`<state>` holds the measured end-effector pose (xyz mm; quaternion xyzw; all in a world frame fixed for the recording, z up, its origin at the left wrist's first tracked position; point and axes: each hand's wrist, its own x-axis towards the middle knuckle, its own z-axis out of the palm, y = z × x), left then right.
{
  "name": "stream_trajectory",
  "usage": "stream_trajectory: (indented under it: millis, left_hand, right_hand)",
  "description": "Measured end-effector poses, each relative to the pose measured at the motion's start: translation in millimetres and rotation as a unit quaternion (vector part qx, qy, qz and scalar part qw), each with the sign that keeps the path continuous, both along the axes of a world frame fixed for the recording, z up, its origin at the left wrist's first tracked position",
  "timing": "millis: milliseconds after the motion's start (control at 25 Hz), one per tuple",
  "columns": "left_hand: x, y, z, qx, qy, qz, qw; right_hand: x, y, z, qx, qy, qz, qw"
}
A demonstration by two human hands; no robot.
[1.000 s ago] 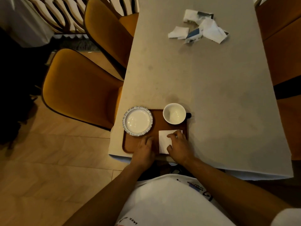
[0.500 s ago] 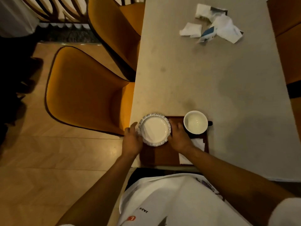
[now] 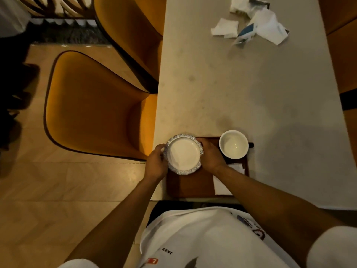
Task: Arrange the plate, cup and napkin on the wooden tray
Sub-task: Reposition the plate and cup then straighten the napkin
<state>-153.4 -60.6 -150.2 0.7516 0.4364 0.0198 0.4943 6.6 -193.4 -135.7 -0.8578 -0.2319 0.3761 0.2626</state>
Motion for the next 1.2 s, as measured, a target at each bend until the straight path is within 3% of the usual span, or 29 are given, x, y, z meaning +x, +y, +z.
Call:
stream_trajectory:
  millis: [720, 1200]
  left_hand:
    - [-21.0, -21.2, -3.4, -0.012, -0.014, 0.032, 0.999]
    - [-46.2, -40.3, 2.2, -0.028, -0.006, 0.019, 0.999]
  right_hand:
    - [-18.9, -21.5, -1.9, 0.0, 0.023, -0.049, 0.999]
    - [-36.9, -41.4, 1.2, 0.002, 0.027, -0.024, 0.999]
